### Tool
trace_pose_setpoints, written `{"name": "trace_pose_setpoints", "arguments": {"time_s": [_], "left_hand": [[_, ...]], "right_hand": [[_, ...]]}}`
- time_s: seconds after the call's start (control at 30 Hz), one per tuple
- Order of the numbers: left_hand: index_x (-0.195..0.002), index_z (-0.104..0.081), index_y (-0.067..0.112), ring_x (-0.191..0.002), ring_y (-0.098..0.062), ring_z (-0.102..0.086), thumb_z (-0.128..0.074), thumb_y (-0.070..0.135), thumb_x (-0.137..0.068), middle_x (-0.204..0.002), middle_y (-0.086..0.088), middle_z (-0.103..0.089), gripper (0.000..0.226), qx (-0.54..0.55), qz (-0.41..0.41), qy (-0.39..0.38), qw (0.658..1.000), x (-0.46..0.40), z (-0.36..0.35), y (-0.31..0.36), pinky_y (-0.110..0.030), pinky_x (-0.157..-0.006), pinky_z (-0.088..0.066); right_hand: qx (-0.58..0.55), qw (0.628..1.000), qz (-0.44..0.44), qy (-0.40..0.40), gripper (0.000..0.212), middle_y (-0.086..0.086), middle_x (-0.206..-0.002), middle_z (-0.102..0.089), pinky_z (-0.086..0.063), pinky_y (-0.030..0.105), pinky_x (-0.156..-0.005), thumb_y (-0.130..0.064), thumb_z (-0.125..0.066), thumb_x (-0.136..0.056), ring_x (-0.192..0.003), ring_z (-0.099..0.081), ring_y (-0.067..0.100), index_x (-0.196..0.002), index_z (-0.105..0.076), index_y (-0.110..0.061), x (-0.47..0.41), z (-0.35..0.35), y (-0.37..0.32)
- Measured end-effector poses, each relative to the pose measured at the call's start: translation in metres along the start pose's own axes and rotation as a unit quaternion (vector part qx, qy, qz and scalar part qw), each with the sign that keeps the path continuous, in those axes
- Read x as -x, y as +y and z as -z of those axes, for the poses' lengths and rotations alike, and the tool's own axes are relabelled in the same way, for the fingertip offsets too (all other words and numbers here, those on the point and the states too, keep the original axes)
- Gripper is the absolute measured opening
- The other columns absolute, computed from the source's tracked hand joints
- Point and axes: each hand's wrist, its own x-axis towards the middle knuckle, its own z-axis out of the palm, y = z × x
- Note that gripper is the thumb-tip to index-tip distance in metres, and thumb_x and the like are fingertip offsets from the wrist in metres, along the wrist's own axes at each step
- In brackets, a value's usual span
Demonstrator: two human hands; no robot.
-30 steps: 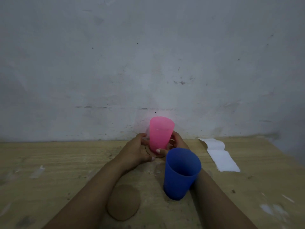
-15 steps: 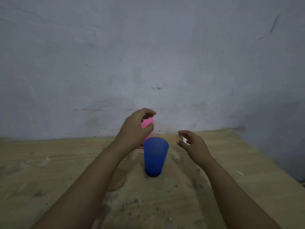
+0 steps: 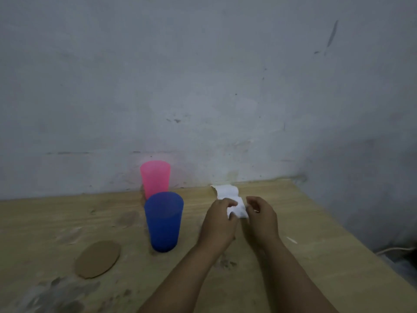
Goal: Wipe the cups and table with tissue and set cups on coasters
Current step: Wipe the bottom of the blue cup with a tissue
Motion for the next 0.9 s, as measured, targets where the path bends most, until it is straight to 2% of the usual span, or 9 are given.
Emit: {"name": "trace_pose_setpoints", "arguments": {"time_s": [0.07,0.17,0.27,0.4,0.5,0.63,0.8,0.9], "left_hand": [[-0.115,-0.058,0.025,-0.083,0.002,-0.047,-0.049,0.013,-0.093,-0.122,0.005,-0.055,0.026,-0.018,0.032,0.028,0.999,-0.013,-0.019,-0.017,0.002,-0.056,-0.036],[-0.109,-0.060,0.024,-0.104,-0.009,-0.050,-0.050,0.010,-0.090,-0.120,0.002,-0.055,0.026,-0.037,0.046,0.069,0.996,-0.037,-0.033,-0.035,-0.011,-0.078,-0.034],[-0.112,-0.059,0.020,-0.116,-0.017,-0.047,-0.052,0.009,-0.088,-0.121,-0.002,-0.056,0.027,-0.043,0.058,0.095,0.993,-0.062,-0.038,-0.045,-0.017,-0.089,-0.032],[-0.124,-0.051,0.015,-0.114,-0.021,-0.048,-0.052,0.016,-0.090,-0.120,-0.007,-0.056,0.034,-0.059,0.097,0.101,0.988,-0.079,-0.040,-0.053,-0.028,-0.089,-0.040],[-0.131,-0.042,0.018,-0.116,-0.021,-0.046,-0.052,0.020,-0.091,-0.123,-0.009,-0.053,0.042,-0.063,0.118,0.091,0.987,-0.081,-0.045,-0.056,-0.027,-0.085,-0.038],[-0.130,-0.045,0.021,-0.113,-0.019,-0.048,-0.052,0.016,-0.089,-0.124,-0.008,-0.053,0.042,-0.052,0.108,0.099,0.988,-0.080,-0.045,-0.058,-0.024,-0.084,-0.038],[-0.117,-0.059,0.020,-0.110,-0.014,-0.054,-0.054,0.009,-0.088,-0.120,0.000,-0.060,0.032,0.013,0.063,0.125,0.990,-0.079,-0.042,-0.056,-0.025,-0.087,-0.045],[-0.113,-0.061,0.018,-0.106,-0.012,-0.056,-0.056,0.004,-0.086,-0.115,0.003,-0.062,0.031,0.066,0.047,0.144,0.986,-0.078,-0.039,-0.054,-0.025,-0.085,-0.048]], "right_hand": [[0.001,1.000,-0.001,-0.006,0.031,0.006,-0.120,-0.064,-0.043,0.025,-0.088,-0.008,-0.052,-0.089,-0.105,-0.058,0.018,-0.119,-0.060,-0.011,-0.015,-0.005,0.011],[0.006,1.000,0.007,-0.023,0.032,0.006,-0.120,-0.064,-0.046,0.029,-0.087,-0.010,-0.051,-0.088,-0.104,-0.058,0.018,-0.119,-0.059,-0.014,-0.042,-0.015,0.018],[0.047,0.998,-0.006,-0.044,0.033,0.005,-0.118,-0.065,-0.046,0.032,-0.088,-0.018,-0.053,-0.088,-0.105,-0.059,0.021,-0.121,-0.055,-0.019,-0.069,-0.027,0.023],[0.071,0.995,-0.020,-0.059,0.038,-0.002,-0.112,-0.067,-0.043,0.035,-0.094,-0.033,-0.057,-0.086,-0.105,-0.060,0.020,-0.123,-0.050,-0.028,-0.087,-0.037,0.028],[0.025,0.996,-0.014,-0.079,0.041,-0.008,-0.103,-0.067,-0.043,0.037,-0.096,-0.028,-0.062,-0.084,-0.101,-0.060,0.014,-0.123,-0.050,-0.031,-0.090,-0.038,0.030],[-0.069,0.994,0.003,-0.080,0.042,-0.006,-0.093,-0.065,-0.045,0.023,-0.077,-0.003,-0.057,-0.082,-0.092,-0.061,0.011,-0.117,-0.057,-0.027,-0.085,-0.035,0.029],[-0.119,0.990,0.031,-0.064,0.043,0.001,-0.087,-0.065,-0.044,0.005,-0.062,0.007,-0.050,-0.081,-0.079,-0.059,0.009,-0.105,-0.060,-0.028,-0.082,-0.033,0.021],[-0.151,0.987,0.031,-0.053,0.039,-0.003,-0.082,-0.066,-0.046,0.013,-0.061,0.005,-0.055,-0.082,-0.075,-0.060,0.006,-0.101,-0.060,-0.029,-0.080,-0.033,0.019]]}}
